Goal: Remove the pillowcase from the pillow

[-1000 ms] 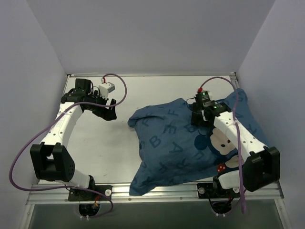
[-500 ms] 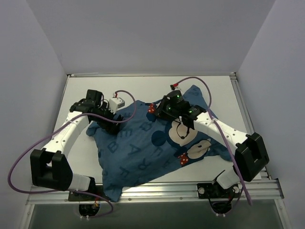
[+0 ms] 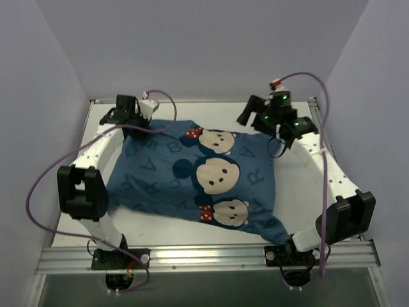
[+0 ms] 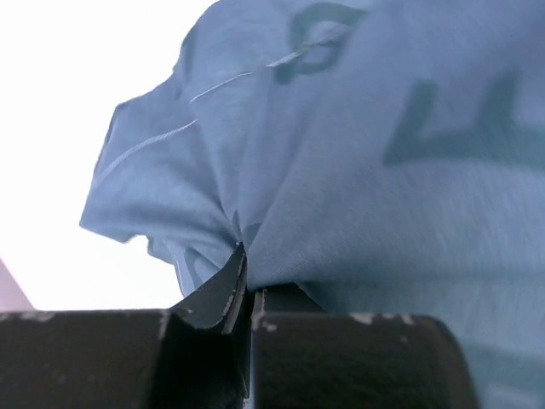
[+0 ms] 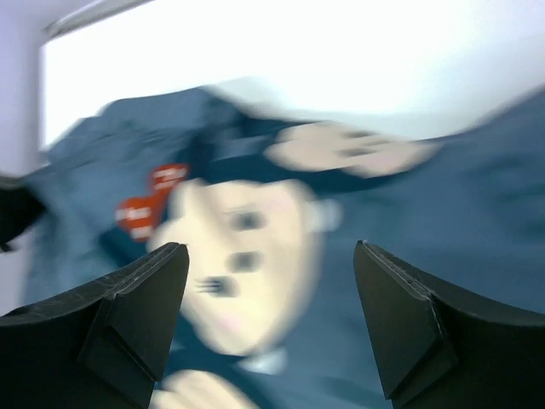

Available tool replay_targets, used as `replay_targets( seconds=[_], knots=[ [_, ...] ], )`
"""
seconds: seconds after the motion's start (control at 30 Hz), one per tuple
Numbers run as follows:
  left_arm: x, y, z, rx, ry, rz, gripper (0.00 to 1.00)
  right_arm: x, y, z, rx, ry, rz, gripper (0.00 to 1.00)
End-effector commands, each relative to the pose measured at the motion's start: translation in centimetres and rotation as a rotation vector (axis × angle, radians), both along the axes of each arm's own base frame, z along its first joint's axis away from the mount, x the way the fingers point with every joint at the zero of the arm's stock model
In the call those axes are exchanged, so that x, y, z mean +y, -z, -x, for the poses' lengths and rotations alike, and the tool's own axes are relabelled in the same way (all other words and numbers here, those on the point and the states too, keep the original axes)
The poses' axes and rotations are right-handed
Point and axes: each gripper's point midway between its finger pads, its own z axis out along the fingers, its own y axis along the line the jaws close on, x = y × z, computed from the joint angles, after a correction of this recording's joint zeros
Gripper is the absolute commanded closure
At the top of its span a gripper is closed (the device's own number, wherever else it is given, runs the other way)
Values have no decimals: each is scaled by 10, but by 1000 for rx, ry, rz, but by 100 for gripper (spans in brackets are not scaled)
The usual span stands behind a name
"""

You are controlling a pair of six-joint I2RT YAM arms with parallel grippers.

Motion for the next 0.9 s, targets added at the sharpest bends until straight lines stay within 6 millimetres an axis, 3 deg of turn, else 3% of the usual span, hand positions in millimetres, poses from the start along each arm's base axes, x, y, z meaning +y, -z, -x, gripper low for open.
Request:
replay_targets(
  seconds=[0.0, 0.03, 0.07, 0.13, 0.17, 0.23, 0.27, 0.33, 0.37, 0.4, 0.47, 0.5, 0.53, 0.57, 0.63, 0.7, 0.73, 0.8, 0.83, 0.87],
  knots=[
    [21, -43, -57, -174, -105, -10, 96, -82, -7, 28, 38, 57, 159, 20],
    [17, -45, -61, -173, -84, 14, 91, -96, -1, 32, 59, 85, 175, 20],
    [17, -45, -60, -154, -76, 28, 68, -102, -3, 41, 60, 97, 184, 20],
    [8, -55, -57, -142, -14, 78, 45, -107, 23, 67, 163, 83, 209, 20],
    [8, -65, -44, -132, 3, 93, 27, -108, 26, 80, 189, 75, 210, 20],
    [13, -74, -26, -119, 47, 146, 8, -106, 45, 111, 297, 49, 204, 20],
    [19, -88, -9, -131, 72, 135, 6, -107, 54, 129, 328, 41, 200, 20],
    [47, -85, 15, -108, 84, 121, 6, -101, 62, 152, 385, 35, 156, 20],
    [56, -88, 38, -77, 87, 115, 6, -97, 59, 163, 371, 26, 124, 21],
    [64, -83, 52, -45, 97, 107, 6, -93, 71, 174, 404, 23, 101, 21],
    [90, -57, 90, 65, 110, 80, 6, -78, 74, 189, 419, 22, 4, 21],
    [98, -52, 104, 84, 109, 57, 6, -68, 89, 198, 440, -3, -9, 21],
    [111, -28, 124, 155, 105, 29, 6, -63, 95, 201, 444, -9, -24, 21],
    [114, -20, 139, 184, 105, 17, 6, -58, 100, 205, 445, -14, -40, 21],
    [120, -3, 157, 229, 108, -3, 6, -49, 115, 204, 447, -23, -66, 25],
    [119, 14, 171, 250, 96, -3, 6, -47, 120, 188, 411, -7, -69, 37],
    [118, 17, 174, 250, 86, 5, 6, -48, 120, 180, 394, 7, -62, 54],
    [114, 25, 176, 243, 82, 31, 6, -49, 120, 154, 348, 31, -35, 69],
    [115, 26, 169, 221, 67, 32, 6, -51, 108, 137, 308, 46, -39, 82],
    [116, 30, 165, 216, 52, 35, 6, -50, 110, 121, 295, 53, -31, 86]
  ],
)
